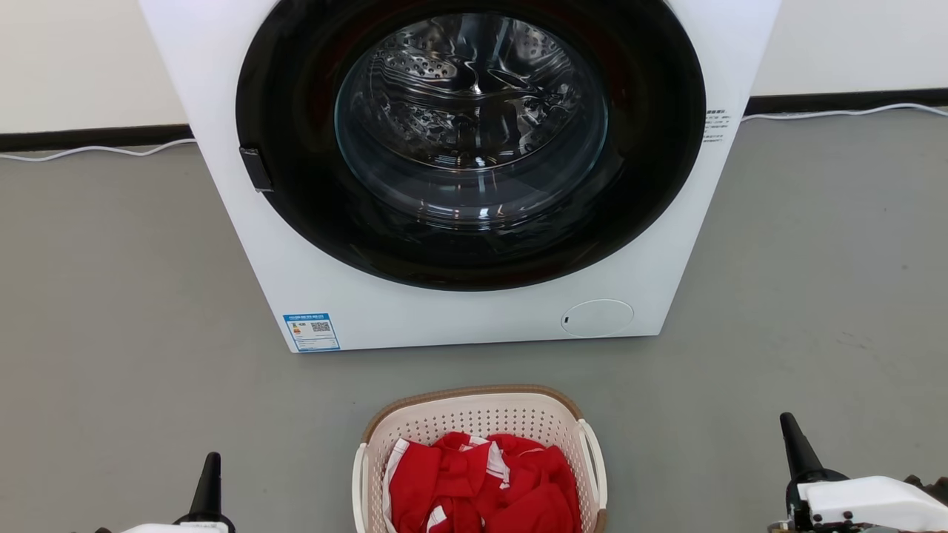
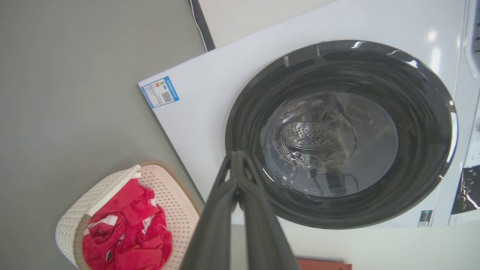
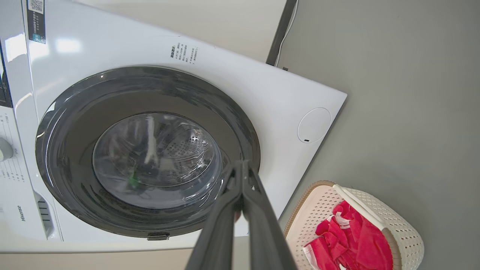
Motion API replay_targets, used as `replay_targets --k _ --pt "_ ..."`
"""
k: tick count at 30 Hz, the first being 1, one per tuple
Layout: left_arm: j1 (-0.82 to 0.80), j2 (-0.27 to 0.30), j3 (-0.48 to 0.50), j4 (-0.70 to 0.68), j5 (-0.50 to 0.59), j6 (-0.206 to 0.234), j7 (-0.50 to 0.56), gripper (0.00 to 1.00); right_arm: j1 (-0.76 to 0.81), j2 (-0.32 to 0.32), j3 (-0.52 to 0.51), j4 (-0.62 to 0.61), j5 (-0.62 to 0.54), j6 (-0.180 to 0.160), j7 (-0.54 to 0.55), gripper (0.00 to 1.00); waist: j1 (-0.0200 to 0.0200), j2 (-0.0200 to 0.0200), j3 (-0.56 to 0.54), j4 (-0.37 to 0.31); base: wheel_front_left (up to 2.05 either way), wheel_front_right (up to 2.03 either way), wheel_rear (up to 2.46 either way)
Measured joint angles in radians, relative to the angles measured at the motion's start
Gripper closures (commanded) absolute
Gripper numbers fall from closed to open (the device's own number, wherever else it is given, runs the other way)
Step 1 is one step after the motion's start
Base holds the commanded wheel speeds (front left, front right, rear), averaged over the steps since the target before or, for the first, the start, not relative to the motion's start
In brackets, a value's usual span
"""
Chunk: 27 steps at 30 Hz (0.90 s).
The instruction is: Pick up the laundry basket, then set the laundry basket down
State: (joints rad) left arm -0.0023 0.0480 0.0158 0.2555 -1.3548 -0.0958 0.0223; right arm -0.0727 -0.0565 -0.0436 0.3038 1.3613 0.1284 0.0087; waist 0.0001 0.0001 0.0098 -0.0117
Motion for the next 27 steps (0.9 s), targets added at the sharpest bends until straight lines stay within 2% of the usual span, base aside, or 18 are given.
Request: replay_targets --k 27 --pt "-0.054 0.0 0.044 0.01 -0.267 -0.025 0.07 1.0 0.0 -0.001 -0.055 -0.03 0.265 0.0 0.065 1.0 0.0 0.0 -0.007 0.012 0.0 0.0 0.0"
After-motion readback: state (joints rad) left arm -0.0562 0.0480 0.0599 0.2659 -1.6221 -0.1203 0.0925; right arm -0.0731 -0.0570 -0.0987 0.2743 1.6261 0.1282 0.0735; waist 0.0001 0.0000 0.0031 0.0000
